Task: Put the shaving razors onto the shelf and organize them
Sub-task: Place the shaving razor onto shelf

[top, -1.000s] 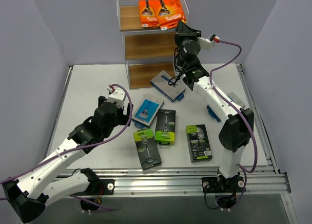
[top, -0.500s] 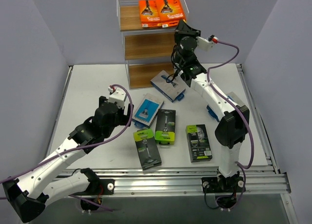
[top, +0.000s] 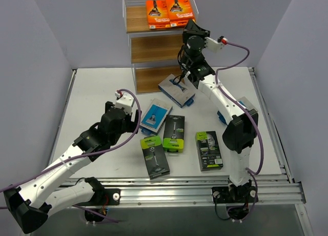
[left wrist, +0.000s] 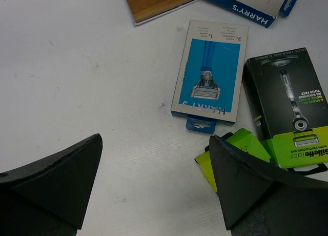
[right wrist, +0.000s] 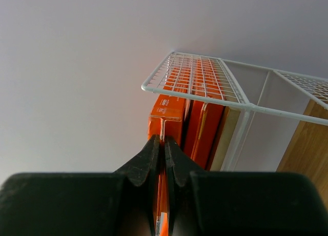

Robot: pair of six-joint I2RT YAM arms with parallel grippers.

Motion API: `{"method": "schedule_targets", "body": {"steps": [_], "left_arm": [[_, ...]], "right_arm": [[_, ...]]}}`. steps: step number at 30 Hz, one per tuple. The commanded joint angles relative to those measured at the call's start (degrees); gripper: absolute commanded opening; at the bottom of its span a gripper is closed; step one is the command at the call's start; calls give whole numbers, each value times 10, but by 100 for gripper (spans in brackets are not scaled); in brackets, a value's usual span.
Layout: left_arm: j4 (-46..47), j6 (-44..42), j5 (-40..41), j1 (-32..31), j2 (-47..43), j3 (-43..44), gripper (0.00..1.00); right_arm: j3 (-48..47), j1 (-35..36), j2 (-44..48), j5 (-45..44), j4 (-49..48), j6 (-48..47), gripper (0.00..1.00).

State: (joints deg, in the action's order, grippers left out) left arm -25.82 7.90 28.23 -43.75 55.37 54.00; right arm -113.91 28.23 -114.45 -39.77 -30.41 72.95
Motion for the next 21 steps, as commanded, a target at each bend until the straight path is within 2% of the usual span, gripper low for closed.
{"method": "schedule_targets", "body": {"steps": [1, 21], "left_arm": [[20, 3, -5, -4, -1, 3, 94], [21, 4, -10, -8, 5, 3, 94]], "right_arm": [[-30, 1, -2, -33, -19, 1, 0], [-65, -9, -38, -51, -19, 18, 0]]}}
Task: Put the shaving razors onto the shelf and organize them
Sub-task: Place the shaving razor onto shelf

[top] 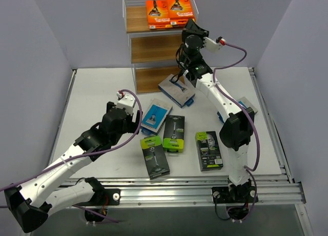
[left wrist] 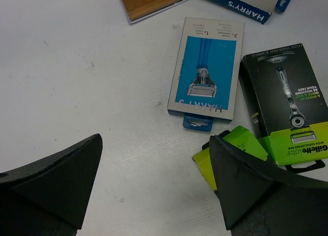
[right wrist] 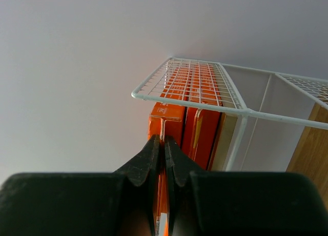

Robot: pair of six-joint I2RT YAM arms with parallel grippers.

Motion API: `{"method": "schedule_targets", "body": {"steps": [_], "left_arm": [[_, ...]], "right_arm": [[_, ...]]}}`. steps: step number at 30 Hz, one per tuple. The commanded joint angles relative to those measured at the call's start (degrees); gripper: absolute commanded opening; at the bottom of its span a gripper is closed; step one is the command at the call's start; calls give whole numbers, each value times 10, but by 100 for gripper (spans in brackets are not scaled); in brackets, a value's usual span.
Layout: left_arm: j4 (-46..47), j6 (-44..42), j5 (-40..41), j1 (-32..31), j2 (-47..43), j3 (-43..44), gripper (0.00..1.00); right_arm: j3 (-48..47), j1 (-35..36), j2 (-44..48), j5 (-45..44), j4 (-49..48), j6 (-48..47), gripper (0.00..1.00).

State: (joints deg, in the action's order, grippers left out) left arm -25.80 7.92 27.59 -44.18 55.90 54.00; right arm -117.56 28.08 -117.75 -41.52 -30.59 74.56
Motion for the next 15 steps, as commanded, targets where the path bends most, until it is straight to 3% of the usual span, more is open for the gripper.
{"method": "schedule_targets", "body": {"steps": [1, 15], "left_arm": [[21, 3, -3, -4, 0, 3, 94], [20, 3, -3, -6, 3, 4, 94]], "right_arm": [[-30, -8, -6, -35, -18, 3, 0], [-42, -28, -16, -13, -17, -5, 0]]}}
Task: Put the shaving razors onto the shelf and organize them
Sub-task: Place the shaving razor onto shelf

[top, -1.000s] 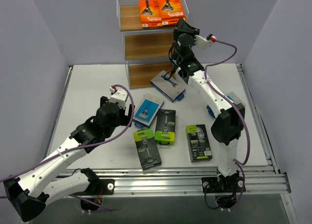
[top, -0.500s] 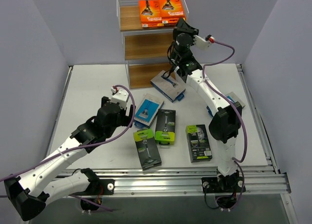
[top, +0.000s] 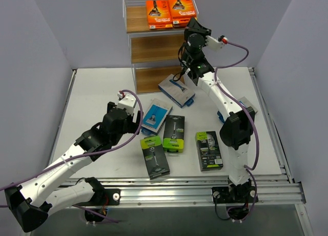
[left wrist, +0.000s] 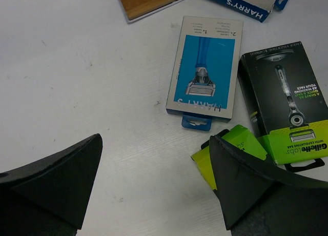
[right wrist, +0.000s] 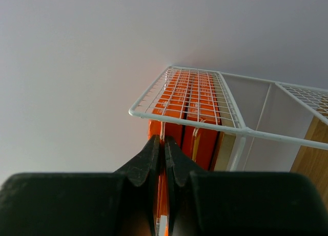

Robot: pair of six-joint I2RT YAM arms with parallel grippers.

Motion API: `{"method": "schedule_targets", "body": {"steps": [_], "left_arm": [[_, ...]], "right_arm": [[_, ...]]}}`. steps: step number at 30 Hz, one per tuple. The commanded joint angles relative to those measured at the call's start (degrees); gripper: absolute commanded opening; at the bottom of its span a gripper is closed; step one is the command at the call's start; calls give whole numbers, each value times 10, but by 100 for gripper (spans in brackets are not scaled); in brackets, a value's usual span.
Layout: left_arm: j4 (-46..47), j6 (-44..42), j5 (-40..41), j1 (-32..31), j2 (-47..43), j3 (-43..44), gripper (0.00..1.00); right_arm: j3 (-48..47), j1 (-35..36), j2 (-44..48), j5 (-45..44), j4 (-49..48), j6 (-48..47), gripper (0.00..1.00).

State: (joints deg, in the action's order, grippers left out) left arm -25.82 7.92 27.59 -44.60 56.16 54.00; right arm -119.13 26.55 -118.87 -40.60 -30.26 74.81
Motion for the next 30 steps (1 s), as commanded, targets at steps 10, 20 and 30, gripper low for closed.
{"method": "schedule_targets", "body": {"steps": [10, 20, 30], "left_arm": [[18, 1, 1, -2, 0, 3, 94], [18, 1, -1, -2, 1, 4, 94], [17, 0, 3, -3, 1, 3, 94]], "right_arm": [[-40, -18, -29, -4, -23, 1, 0], [-46, -18, -36, 1, -32, -1, 0], [-41, -18, -32, 8, -39, -9, 16]]}}
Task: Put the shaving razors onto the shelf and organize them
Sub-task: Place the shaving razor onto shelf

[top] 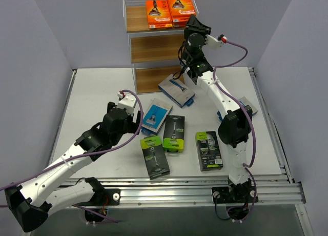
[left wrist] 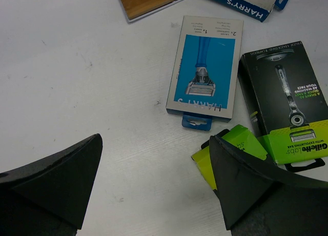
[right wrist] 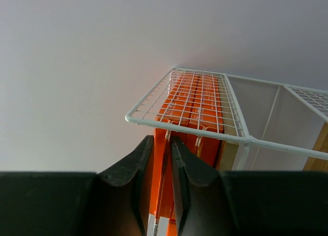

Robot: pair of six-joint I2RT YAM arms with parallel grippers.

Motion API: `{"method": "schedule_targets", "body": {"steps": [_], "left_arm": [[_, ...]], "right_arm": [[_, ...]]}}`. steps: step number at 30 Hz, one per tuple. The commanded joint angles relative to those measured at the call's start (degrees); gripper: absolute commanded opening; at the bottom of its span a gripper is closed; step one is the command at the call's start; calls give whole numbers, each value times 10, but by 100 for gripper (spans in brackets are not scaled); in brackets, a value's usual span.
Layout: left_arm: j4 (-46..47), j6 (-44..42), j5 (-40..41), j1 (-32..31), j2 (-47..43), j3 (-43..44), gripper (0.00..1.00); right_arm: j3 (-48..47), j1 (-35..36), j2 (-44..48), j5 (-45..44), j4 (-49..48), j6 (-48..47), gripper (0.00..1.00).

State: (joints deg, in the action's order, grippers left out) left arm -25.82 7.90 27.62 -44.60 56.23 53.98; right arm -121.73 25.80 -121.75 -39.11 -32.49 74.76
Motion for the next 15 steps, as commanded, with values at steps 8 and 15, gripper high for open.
{"method": "schedule_targets", "body": {"steps": [8, 15], "left_arm": [[17, -3, 9, -2, -4, 3, 94], [14, -10, 27, -1, -11, 3, 94]], "right_arm": [[10, -13, 20, 12, -36, -35, 25], [21, -15, 38, 33, -33, -44, 27]]}}
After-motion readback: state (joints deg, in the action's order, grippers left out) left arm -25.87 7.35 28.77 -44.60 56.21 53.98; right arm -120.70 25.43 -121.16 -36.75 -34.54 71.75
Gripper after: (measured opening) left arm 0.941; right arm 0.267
